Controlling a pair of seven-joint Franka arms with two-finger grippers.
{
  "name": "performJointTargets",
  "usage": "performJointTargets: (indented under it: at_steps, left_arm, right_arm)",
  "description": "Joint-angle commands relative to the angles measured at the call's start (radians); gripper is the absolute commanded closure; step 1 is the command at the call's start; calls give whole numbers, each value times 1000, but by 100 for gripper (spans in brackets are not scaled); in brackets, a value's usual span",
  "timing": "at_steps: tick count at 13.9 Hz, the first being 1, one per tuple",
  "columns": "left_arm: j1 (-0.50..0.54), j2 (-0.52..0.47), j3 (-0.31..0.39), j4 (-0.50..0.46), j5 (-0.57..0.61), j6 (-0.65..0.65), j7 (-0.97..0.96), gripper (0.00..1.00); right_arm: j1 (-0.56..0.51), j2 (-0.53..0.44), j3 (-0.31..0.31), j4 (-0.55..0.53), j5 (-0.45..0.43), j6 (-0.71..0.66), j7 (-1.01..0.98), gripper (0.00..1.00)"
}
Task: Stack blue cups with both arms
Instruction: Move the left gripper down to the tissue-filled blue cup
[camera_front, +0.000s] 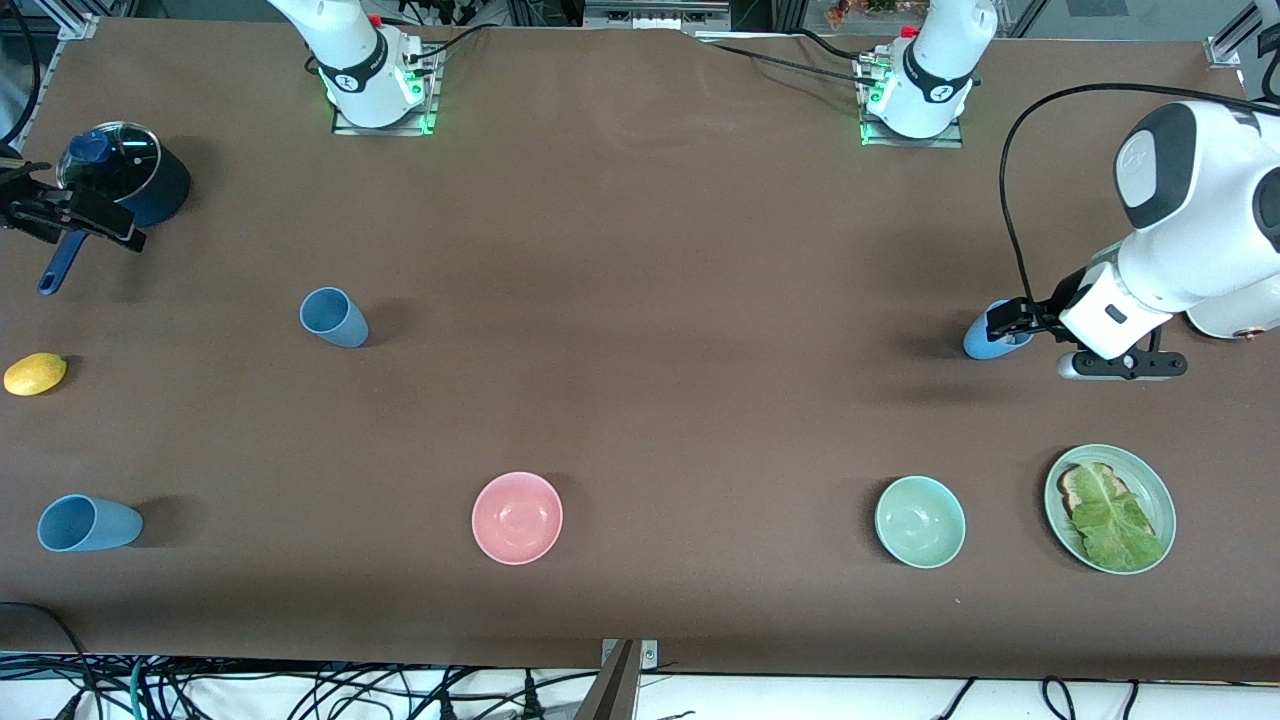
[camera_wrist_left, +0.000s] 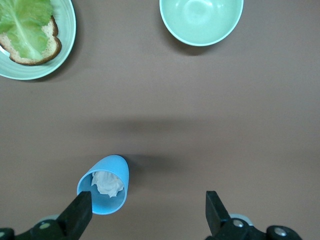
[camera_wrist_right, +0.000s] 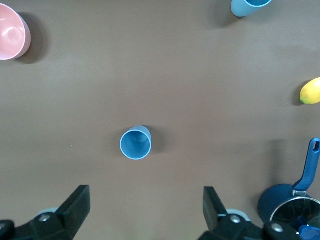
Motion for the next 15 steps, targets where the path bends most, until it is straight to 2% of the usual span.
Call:
performJointTargets:
  at_steps: [1,6,9,12,15]
  left_arm:
    - [-6,-35,1,-86,9,72,10,0]
    - [-6,-47,0,-170,9,172,12,0]
    - [-7,-49,0,-243,9,285,10,0]
    - [-9,-47,0,-266,9,299,10,0]
    - [-9,-49,0,-319,8,376,12,0]
  right_arm:
    - [-3,-10,2,4,13,-4,2,0]
    - [-3,-10,2,4,13,-2,2,0]
    - [-3,-10,2,4,13,-2,2,0]
    - [-3,-10,2,4,13,-2,2,0]
    - [-3,-10,2,4,13,-4,2,0]
